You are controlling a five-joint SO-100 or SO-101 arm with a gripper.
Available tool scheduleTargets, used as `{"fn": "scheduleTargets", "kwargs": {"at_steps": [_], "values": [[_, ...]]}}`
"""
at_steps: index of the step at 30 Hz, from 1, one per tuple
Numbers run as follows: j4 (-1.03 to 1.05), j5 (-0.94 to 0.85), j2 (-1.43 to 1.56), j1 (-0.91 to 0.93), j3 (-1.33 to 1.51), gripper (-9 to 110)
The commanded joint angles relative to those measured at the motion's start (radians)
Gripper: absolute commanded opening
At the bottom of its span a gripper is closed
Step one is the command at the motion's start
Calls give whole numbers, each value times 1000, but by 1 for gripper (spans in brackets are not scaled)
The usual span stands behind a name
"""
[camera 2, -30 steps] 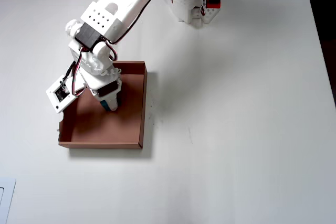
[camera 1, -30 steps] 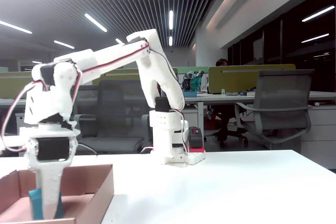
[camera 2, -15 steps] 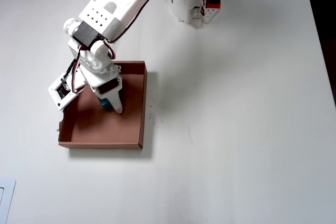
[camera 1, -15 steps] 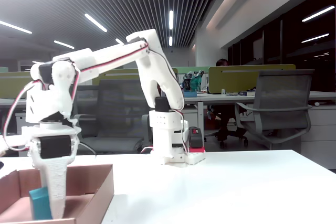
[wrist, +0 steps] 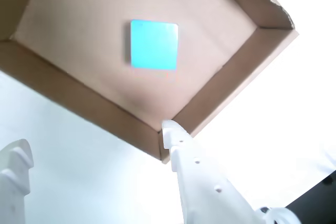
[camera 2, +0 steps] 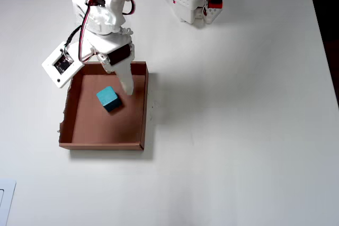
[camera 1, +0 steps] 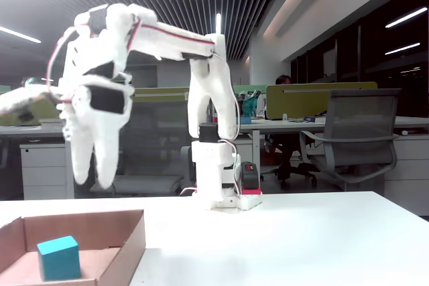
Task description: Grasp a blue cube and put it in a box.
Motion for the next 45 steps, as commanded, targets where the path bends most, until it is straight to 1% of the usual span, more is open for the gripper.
{"fn": "scheduleTargets", "kwargs": {"at_steps": [1, 5, 9, 16, 20, 28, 36, 38, 39, 45], "values": [[41, -38, 170, -51, 9, 37], [146, -51, 284, -124, 28, 35], [236, -51, 393, -202, 74, 31], [285, -51, 629, -328, 316, 24], [278, -51, 765, -370, 477, 23], [225, -51, 946, -433, 767, 18], [81, -51, 1134, -476, 1040, 18], [40, -51, 1200, -483, 1131, 18], [3, -51, 1284, -494, 1230, 18], [2, -41, 1460, -551, 1420, 18]]}}
